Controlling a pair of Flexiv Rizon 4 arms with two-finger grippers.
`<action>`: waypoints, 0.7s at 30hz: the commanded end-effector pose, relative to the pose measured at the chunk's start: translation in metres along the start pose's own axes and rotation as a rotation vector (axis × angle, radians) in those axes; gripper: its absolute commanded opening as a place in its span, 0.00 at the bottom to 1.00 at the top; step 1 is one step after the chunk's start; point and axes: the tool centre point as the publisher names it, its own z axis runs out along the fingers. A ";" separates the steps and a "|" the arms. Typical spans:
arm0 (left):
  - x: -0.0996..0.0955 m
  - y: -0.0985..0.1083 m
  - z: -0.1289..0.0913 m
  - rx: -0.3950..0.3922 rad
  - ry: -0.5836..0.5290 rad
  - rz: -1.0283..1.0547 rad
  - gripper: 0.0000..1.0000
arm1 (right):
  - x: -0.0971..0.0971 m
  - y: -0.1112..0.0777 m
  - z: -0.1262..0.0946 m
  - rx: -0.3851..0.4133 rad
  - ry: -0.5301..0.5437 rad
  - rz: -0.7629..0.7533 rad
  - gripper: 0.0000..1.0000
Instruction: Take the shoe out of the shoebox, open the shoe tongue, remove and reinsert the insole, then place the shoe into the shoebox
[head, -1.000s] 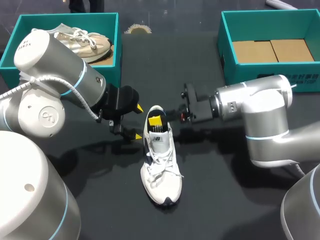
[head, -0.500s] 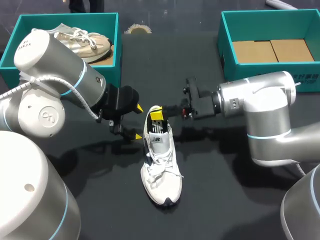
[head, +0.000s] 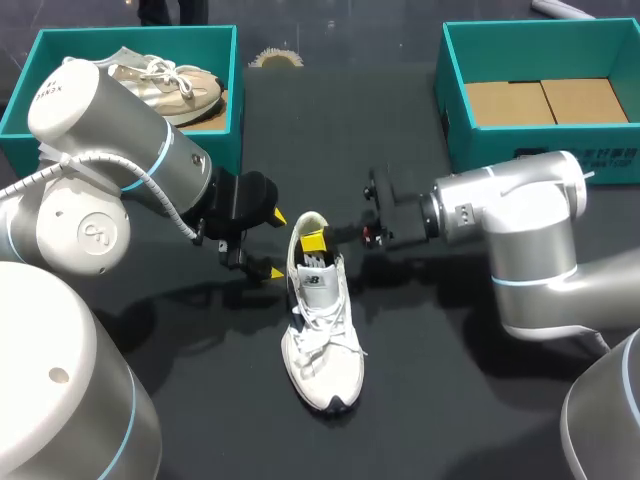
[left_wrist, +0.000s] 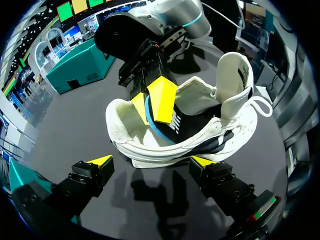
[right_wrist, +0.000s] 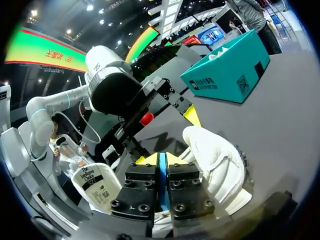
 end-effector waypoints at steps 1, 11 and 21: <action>0.001 0.000 0.000 0.001 -0.001 0.000 1.00 | 0.005 -0.010 0.004 0.008 -0.014 0.019 0.00; 0.001 0.000 0.000 0.001 -0.001 0.000 1.00 | 0.013 -0.012 0.000 0.000 -0.023 0.014 0.00; 0.001 0.000 0.000 0.001 -0.001 0.000 1.00 | 0.013 0.005 -0.003 0.017 -0.029 -0.050 0.38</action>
